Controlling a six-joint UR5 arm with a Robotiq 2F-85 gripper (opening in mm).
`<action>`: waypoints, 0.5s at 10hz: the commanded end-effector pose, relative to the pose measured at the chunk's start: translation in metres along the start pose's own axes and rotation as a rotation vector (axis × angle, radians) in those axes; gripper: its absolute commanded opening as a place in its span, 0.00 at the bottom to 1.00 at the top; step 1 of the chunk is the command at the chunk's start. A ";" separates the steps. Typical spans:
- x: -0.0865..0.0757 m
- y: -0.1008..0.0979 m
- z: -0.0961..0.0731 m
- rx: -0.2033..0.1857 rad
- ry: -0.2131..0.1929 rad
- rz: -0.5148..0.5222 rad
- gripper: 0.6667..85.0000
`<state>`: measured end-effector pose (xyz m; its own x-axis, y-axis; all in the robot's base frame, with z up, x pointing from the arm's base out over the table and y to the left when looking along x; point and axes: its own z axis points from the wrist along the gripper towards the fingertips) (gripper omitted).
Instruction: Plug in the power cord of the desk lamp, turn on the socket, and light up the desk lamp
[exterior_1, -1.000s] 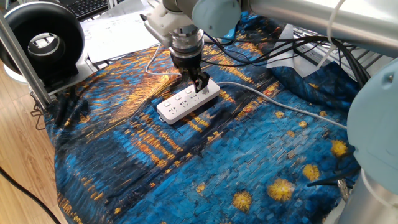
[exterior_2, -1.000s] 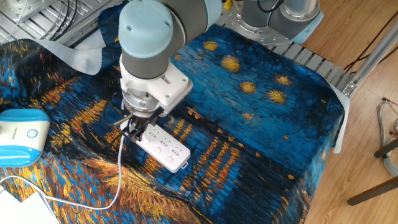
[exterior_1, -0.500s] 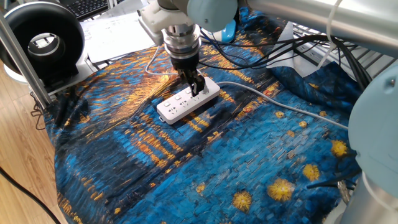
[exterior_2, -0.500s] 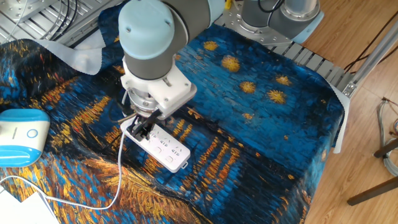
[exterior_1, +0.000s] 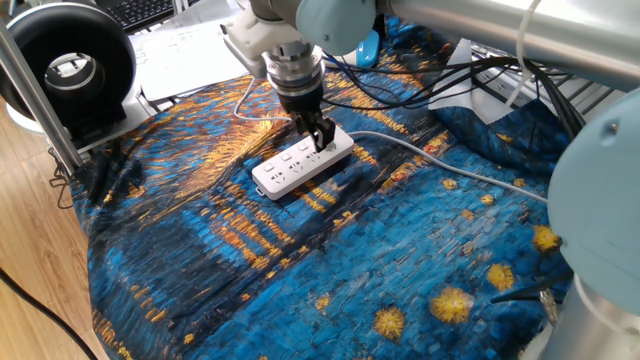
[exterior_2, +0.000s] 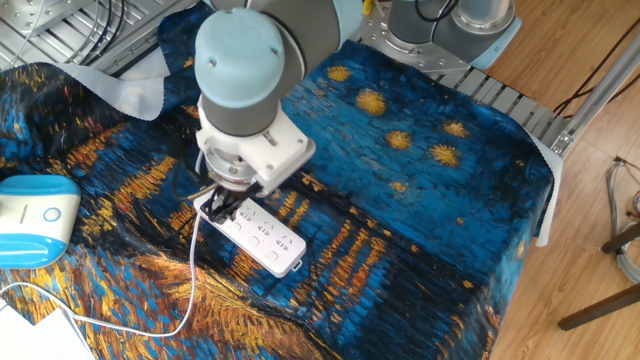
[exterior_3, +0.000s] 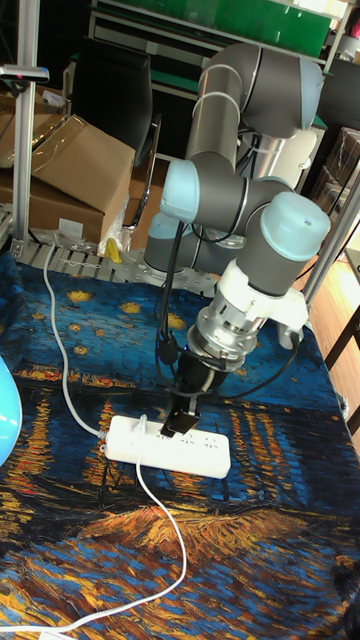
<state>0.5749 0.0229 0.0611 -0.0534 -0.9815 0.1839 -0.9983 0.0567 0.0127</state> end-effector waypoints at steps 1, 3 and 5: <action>0.010 0.002 0.009 -0.020 0.019 -0.046 0.66; 0.011 -0.004 0.019 -0.007 0.002 -0.079 0.70; 0.021 -0.007 0.022 -0.002 0.027 -0.098 0.74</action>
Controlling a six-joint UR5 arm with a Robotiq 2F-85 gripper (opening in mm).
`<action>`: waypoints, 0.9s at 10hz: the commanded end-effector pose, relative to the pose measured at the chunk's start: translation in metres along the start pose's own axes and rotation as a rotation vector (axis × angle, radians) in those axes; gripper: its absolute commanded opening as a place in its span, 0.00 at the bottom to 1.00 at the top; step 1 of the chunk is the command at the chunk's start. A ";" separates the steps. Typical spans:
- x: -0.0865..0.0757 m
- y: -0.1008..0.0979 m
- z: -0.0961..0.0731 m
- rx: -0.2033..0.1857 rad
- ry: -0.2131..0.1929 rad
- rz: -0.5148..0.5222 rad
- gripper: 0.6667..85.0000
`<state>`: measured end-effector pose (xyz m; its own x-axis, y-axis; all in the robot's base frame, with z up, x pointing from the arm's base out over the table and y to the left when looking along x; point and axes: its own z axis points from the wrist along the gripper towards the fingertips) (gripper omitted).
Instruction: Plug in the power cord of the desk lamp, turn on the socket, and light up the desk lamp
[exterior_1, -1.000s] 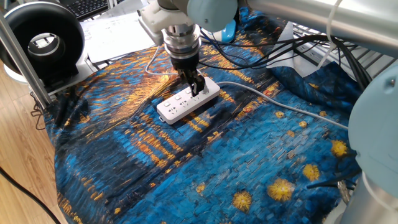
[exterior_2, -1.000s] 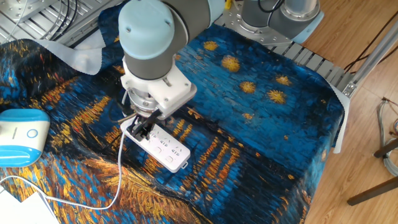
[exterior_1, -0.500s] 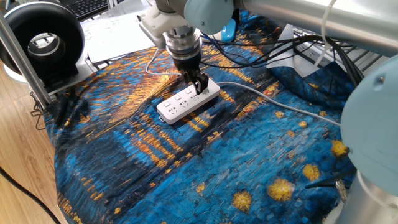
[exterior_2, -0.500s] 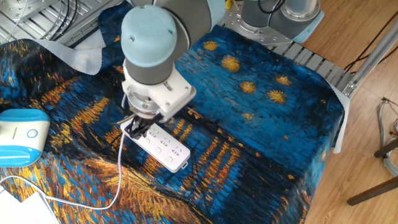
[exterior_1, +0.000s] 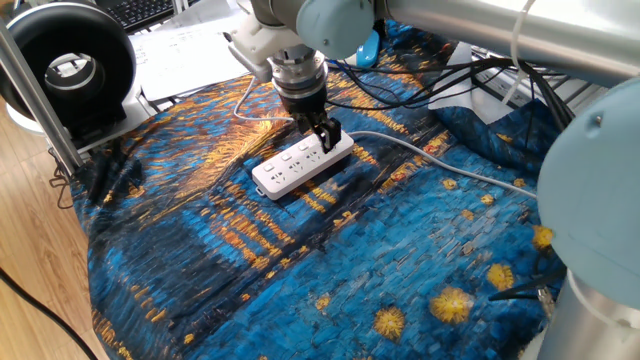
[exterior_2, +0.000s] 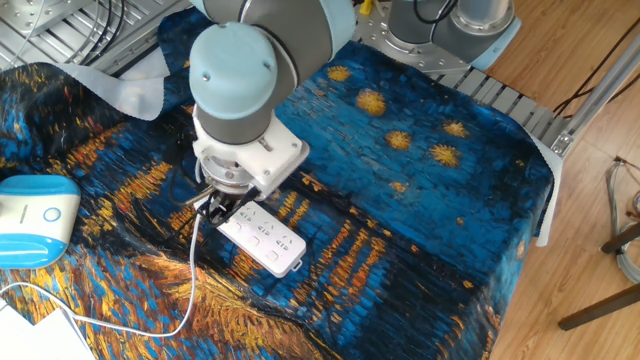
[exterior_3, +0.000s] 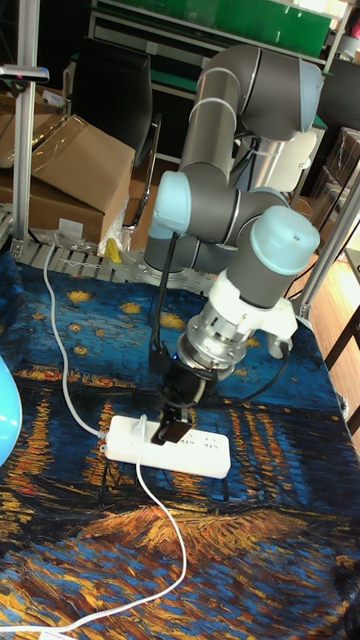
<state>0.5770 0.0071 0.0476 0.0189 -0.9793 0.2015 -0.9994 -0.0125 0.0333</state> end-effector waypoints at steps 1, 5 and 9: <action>0.012 -0.001 0.008 0.000 0.011 -0.031 0.74; 0.023 0.006 0.021 -0.009 0.003 -0.037 0.74; 0.020 0.026 0.025 -0.075 -0.015 -0.038 0.72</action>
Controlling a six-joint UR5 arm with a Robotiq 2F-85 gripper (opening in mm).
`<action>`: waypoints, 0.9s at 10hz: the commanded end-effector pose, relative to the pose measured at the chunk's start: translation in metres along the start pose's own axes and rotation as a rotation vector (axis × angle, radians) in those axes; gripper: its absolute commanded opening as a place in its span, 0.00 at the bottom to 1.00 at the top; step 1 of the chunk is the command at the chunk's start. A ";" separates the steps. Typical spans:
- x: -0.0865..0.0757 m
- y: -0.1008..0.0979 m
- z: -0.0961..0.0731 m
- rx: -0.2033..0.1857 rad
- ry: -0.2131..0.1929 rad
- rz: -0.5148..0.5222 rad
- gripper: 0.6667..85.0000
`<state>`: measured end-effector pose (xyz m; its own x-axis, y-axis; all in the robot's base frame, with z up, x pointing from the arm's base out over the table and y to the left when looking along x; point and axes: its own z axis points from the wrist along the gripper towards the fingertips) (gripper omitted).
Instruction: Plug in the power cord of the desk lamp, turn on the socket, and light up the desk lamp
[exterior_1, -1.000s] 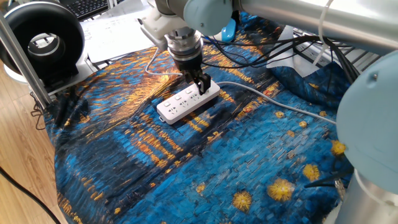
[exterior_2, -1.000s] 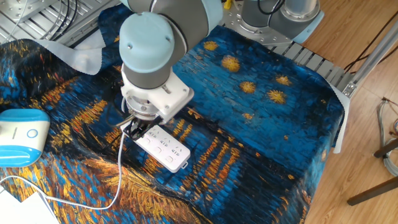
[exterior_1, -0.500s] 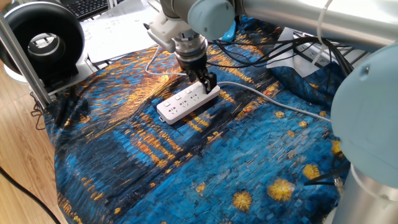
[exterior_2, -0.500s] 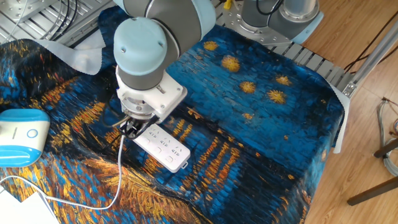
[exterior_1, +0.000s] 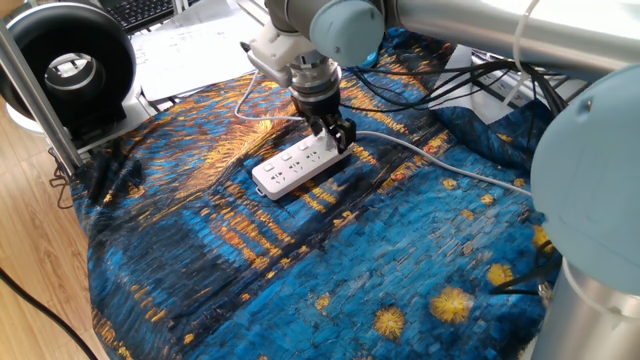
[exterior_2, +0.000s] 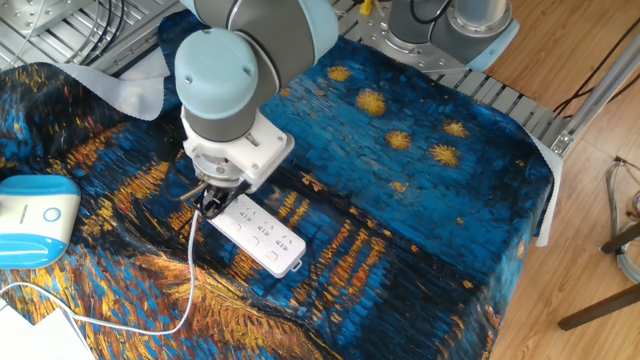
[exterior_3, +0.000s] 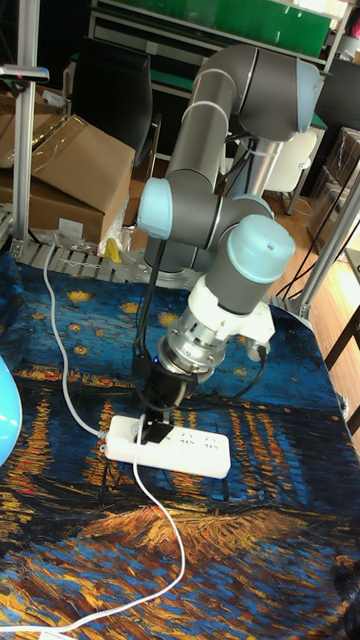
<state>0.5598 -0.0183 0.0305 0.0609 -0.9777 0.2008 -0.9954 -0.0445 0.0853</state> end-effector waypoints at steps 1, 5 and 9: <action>-0.002 0.008 0.003 -0.027 -0.016 0.005 0.72; -0.004 -0.001 -0.002 0.008 -0.016 0.024 0.71; 0.004 -0.014 -0.002 0.060 0.003 0.088 0.72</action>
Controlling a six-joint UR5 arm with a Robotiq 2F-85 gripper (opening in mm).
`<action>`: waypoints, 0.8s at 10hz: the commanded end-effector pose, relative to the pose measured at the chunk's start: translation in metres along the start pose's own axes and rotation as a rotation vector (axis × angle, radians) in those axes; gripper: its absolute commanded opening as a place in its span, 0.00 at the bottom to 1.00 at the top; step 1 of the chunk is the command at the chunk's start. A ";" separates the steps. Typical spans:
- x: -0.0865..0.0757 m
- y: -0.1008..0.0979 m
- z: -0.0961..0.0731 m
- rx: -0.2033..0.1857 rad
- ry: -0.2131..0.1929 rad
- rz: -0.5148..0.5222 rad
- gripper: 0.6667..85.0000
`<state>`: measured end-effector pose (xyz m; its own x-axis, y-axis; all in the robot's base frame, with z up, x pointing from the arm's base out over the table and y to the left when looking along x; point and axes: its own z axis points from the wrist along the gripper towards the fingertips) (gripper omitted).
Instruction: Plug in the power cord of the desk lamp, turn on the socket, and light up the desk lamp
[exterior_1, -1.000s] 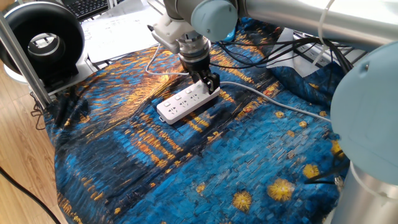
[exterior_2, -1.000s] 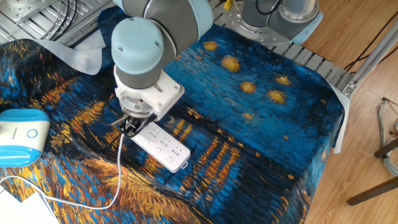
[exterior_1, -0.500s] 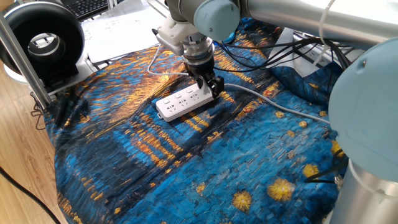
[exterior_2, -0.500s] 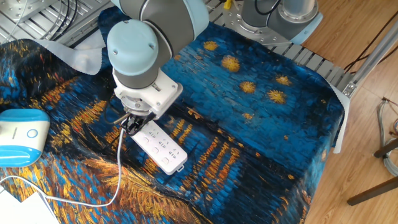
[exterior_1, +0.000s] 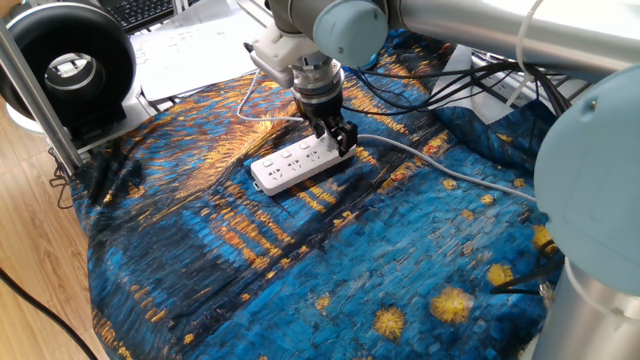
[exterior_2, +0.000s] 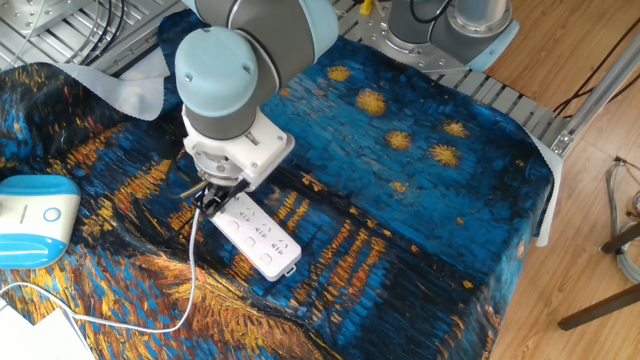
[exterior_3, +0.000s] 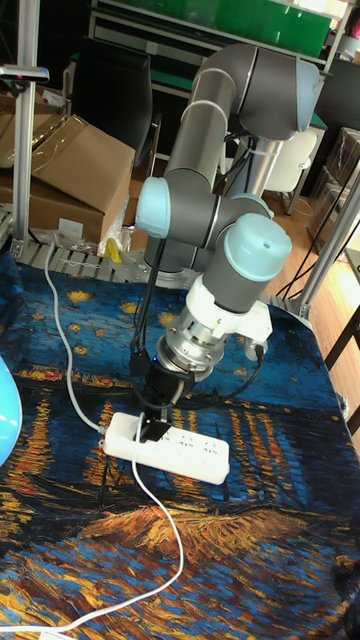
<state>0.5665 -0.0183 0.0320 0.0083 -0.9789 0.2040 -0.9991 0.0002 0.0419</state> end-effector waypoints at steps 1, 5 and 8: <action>0.004 -0.008 0.003 0.019 0.003 0.035 0.72; 0.004 0.009 0.004 -0.037 -0.001 0.020 0.72; 0.007 0.008 0.006 -0.032 0.006 0.017 0.72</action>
<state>0.5603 -0.0266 0.0287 -0.0028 -0.9755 0.2202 -0.9978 0.0172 0.0637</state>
